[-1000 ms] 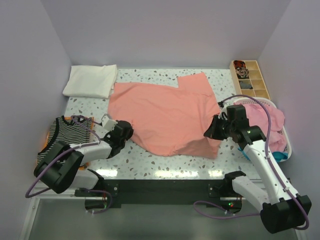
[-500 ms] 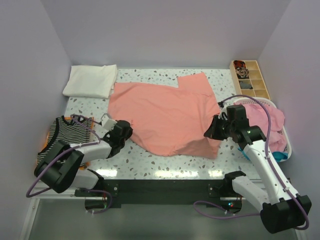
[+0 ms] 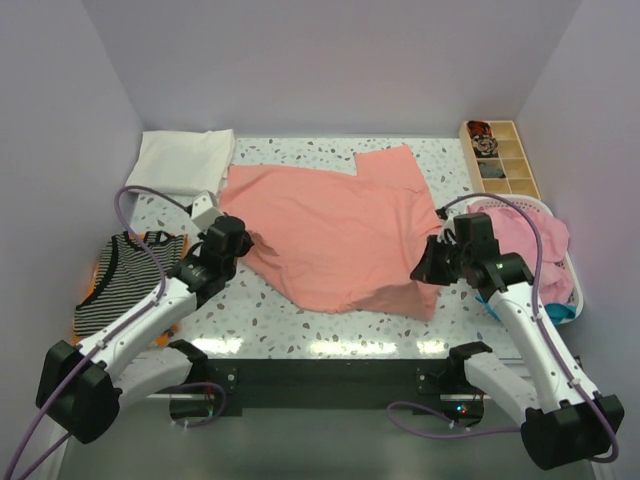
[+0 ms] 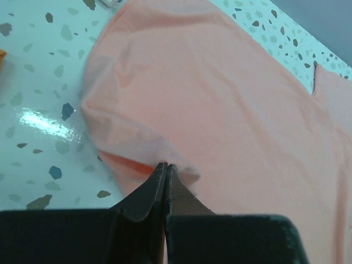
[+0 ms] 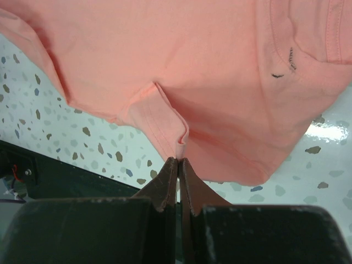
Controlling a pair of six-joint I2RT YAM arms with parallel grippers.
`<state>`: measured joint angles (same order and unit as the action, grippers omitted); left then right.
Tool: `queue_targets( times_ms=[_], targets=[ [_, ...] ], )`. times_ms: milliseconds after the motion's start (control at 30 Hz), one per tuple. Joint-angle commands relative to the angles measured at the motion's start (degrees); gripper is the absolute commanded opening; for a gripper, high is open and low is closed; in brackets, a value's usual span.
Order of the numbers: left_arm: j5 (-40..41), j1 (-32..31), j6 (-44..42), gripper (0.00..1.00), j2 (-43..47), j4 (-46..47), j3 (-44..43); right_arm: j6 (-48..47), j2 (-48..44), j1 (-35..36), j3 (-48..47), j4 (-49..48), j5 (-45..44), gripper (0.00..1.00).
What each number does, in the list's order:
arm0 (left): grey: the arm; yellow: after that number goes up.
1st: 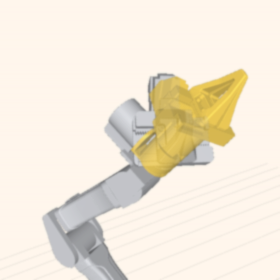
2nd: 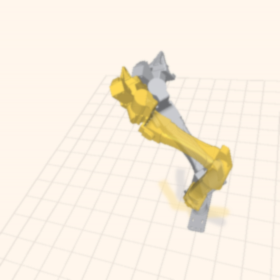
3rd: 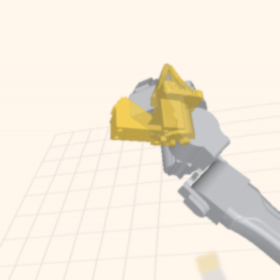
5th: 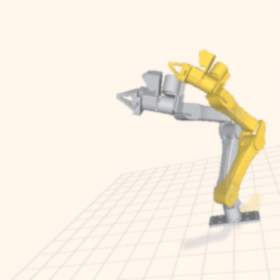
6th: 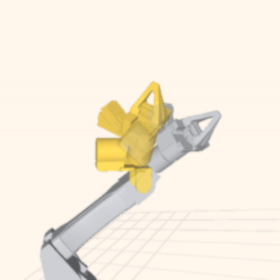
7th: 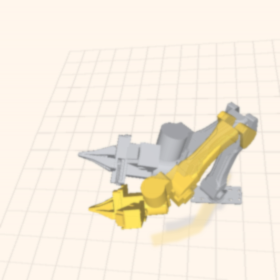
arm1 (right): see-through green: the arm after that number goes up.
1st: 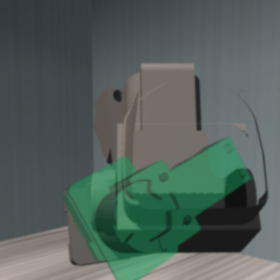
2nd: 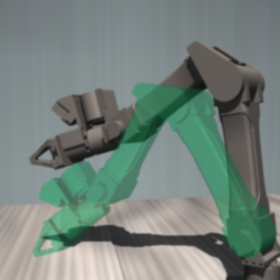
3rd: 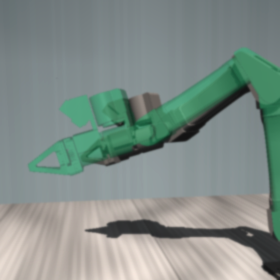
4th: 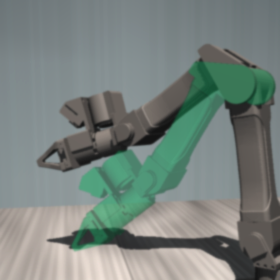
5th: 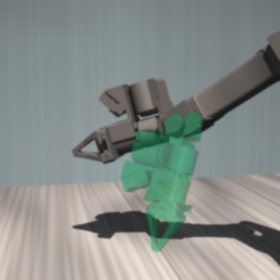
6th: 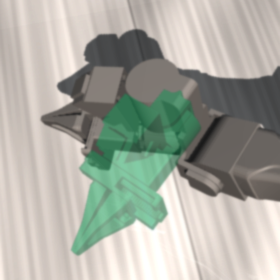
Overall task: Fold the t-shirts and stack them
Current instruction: Grap the side of the flattened tshirt closest away from the robot with both arms, then fold the flattened tshirt in 1/3 of the way
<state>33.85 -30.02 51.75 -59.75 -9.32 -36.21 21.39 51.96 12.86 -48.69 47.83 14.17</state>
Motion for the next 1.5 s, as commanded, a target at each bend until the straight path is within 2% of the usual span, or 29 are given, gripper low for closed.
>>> queue_targets(
  times_ms=[0,167,400,600,800,1033,1167,1300,1467],
  targets=[
    [-0.7,0.4,-9.6,0.00,3.4,-16.0,-5.5,0.4,-2.4,0.1,-1.9,2.8,1.1,0.00],
    [0.0,0.4,-9.8,0.00,3.4,-26.6,-11.8,4.9,-5.2,0.1,-0.9,5.0,4.6,0.00],
    [1.8,1.3,-7.0,0.00,2.9,-43.9,-19.4,9.8,-12.7,0.1,-6.1,13.3,-1.9,0.00],
    [-1.7,1.6,-8.6,0.00,2.9,-51.1,-21.2,13.4,-17.5,0.2,-7.7,18.2,-3.7,0.00],
    [-7.0,1.6,-10.9,0.00,2.3,-53.2,-17.4,16.3,-21.5,0.2,-7.6,24.9,-2.4,0.00],
    [-7.5,1.6,-9.0,0.00,5.7,-55.9,-13.5,21.1,-24.5,0.2,-14.2,32.9,-17.4,0.00],
    [-6.5,1.7,-5.2,0.00,7.8,-60.5,-12.0,23.2,-25.2,0.1,-11.8,30.8,-20.4,0.00],
    [-8.9,1.7,-5.1,0.00,11.1,-59.8,-9.4,21.4,-22.4,0.1,-3.9,24.3,-15.5,0.00],
    [-10.6,1.7,-7.5,0.00,8.2,-57.4,-8.6,19.6,-19.9,0.1,-0.4,19.7,-14.4,0.00]
  ],
)
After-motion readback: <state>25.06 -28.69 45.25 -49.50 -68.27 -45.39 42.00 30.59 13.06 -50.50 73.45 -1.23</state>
